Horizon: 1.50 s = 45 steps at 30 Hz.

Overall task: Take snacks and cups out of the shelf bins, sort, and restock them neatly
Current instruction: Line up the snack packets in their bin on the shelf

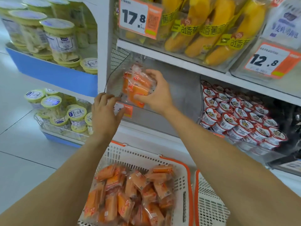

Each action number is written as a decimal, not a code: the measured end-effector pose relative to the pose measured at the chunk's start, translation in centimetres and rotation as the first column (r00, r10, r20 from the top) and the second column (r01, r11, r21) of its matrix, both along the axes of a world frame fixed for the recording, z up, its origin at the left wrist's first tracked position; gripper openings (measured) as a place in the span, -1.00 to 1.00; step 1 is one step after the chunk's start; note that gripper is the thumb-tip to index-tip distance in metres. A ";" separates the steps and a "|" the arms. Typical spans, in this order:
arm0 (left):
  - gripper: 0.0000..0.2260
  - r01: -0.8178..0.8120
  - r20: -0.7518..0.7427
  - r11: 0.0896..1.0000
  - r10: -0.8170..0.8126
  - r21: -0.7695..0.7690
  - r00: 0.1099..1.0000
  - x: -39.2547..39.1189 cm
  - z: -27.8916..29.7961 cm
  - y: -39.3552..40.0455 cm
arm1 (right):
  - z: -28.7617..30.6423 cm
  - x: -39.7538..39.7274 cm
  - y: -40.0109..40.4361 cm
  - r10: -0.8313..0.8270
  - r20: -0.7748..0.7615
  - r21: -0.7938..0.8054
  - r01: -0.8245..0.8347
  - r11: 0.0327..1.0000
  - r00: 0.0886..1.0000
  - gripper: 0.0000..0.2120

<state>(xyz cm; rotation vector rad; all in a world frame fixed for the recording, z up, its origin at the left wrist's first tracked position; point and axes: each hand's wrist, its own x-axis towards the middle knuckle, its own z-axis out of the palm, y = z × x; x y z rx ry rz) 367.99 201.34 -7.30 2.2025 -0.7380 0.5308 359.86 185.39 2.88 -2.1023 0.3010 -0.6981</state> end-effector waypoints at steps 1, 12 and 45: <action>-0.69 0.006 0.018 1.000 -0.006 -0.023 1.000 0.4 -0.3 0.1 | -0.4 1.3 -0.2 0.002 -0.047 0.005 -0.002 1.000 0.999 -0.22; -0.70 0.071 0.135 0.984 -0.050 -0.161 0.990 2.0 -1.3 0.4 | -5.0 9.6 -1.5 -0.187 -0.513 0.090 0.269 0.959 0.838 -0.09; -0.42 0.599 -0.803 0.667 -0.002 0.443 0.596 -20.1 -23.8 7.6 | -29.3 -26.8 5.1 0.206 -0.933 0.267 0.182 0.947 0.294 -0.11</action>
